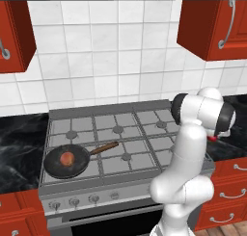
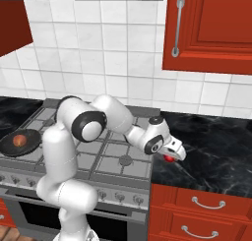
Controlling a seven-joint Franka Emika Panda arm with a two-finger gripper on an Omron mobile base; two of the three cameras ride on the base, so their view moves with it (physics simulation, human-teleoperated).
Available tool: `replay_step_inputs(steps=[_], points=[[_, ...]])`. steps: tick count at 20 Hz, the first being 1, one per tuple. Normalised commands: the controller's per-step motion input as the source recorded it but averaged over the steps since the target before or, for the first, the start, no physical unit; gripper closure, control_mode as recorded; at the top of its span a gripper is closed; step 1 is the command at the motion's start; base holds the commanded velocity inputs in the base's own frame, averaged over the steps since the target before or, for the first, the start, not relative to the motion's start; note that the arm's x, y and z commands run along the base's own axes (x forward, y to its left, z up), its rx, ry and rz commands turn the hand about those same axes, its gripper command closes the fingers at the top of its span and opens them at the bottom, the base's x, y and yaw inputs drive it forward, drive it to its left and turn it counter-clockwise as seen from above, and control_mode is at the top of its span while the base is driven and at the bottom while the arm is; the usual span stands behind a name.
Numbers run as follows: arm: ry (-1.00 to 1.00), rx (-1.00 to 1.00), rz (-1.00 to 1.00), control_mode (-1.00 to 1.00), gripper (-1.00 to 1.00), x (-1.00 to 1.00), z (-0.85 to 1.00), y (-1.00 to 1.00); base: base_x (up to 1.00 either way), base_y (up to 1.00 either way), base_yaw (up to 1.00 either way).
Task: Place the pan on the front left burner on the stove. Then place the tomato and the onion in the pan and turn on the front left burner.
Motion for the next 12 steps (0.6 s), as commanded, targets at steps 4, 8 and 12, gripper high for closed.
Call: replay_step_inputs(steps=[4,8,12], points=[[0.06,-0.04,0.0,-1.0,1.0,0.0,-0.14,0.0,0.0,0.0,0.0],[0.09,-0.05,-0.03,-1.0,1.0,-0.02,-0.24,-0.18,0.0,0.0,0.0],[0.05,-0.05,-0.06,-1.0,1.0,-0.07,-0.22,-0.13,0.0,0.0,0.0]])
